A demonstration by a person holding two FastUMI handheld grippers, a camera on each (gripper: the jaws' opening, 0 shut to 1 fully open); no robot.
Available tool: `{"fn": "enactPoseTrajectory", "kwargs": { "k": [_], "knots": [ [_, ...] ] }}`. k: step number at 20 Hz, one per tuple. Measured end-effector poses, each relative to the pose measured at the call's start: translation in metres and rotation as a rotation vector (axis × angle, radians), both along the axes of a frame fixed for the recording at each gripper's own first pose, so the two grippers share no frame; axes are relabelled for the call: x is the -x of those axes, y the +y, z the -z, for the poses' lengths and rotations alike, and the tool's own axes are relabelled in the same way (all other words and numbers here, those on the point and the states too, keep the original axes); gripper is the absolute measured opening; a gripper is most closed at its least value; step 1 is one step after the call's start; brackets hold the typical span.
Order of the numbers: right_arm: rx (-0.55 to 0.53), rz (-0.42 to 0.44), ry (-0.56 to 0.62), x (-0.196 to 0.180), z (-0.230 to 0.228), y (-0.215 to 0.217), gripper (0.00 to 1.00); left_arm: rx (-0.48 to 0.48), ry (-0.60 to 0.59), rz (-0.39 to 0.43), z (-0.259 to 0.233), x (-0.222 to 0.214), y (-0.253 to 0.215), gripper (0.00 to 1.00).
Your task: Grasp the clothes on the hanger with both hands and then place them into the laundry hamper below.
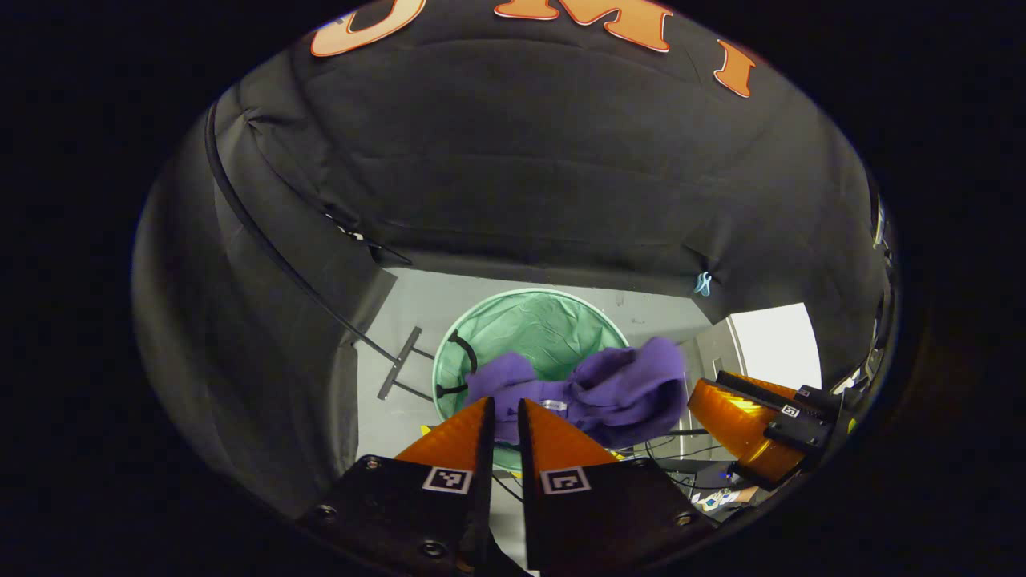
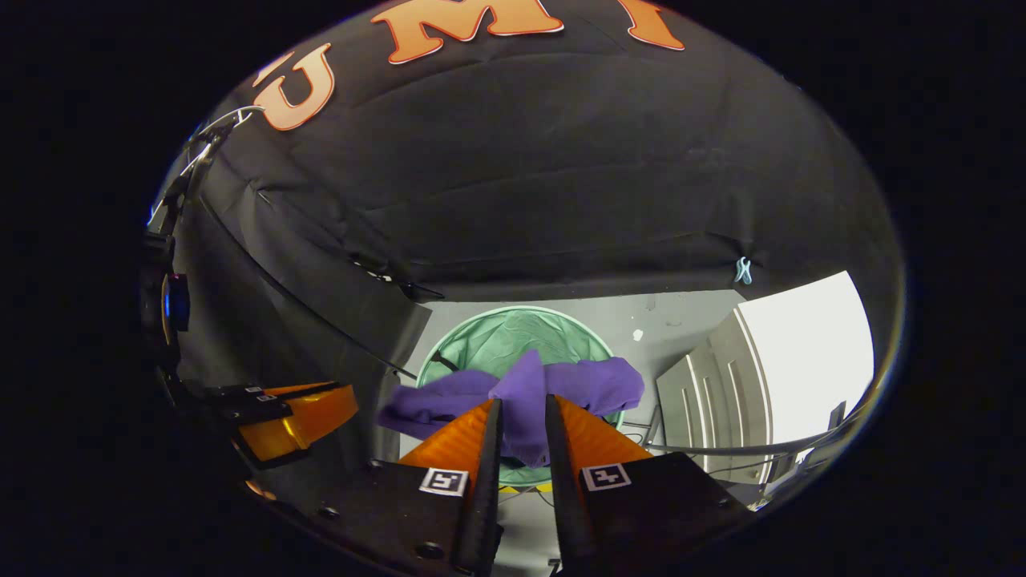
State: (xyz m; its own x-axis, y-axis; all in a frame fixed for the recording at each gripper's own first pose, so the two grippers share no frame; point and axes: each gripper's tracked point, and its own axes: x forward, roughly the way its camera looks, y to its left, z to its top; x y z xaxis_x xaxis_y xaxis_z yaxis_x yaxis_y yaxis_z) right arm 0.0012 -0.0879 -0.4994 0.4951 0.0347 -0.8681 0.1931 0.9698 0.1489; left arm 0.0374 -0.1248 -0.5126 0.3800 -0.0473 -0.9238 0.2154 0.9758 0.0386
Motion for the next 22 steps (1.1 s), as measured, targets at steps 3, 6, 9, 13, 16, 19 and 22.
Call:
{"fn": "enactPoseTrajectory", "kwargs": {
  "k": [3, 6, 9, 13, 16, 19, 22],
  "knots": [
    [0.009, -0.003, -0.009, 0.002, -0.008, -0.001, 0.58, 0.019, -0.011, -0.001, -0.006, -0.001, -0.005, 0.54],
    [0.032, -0.008, -0.021, 0.012, -0.019, -0.002, 0.66, 0.049, 0.001, -0.016, -0.014, 0.014, -0.007, 0.66],
    [0.052, -0.017, -0.047, 0.022, -0.032, 0.000, 0.75, 0.090, 0.013, -0.025, -0.019, 0.032, -0.013, 0.72],
    [0.054, 0.014, -0.091, 0.036, -0.059, -0.004, 1.00, 0.089, -0.005, 0.003, -0.041, 0.057, -0.007, 0.73],
    [0.078, 0.021, -0.123, 0.051, -0.082, -0.014, 0.99, 0.083, -0.023, -0.014, -0.059, 0.071, 0.004, 0.73],
    [0.105, 0.026, -0.148, 0.067, -0.098, -0.018, 0.99, 0.091, -0.064, -0.037, -0.078, 0.073, 0.011, 0.99],
    [0.099, 0.040, -0.175, 0.084, -0.117, -0.017, 0.99, 0.091, -0.085, -0.032, -0.097, 0.087, 0.012, 0.97]
  ]
}}
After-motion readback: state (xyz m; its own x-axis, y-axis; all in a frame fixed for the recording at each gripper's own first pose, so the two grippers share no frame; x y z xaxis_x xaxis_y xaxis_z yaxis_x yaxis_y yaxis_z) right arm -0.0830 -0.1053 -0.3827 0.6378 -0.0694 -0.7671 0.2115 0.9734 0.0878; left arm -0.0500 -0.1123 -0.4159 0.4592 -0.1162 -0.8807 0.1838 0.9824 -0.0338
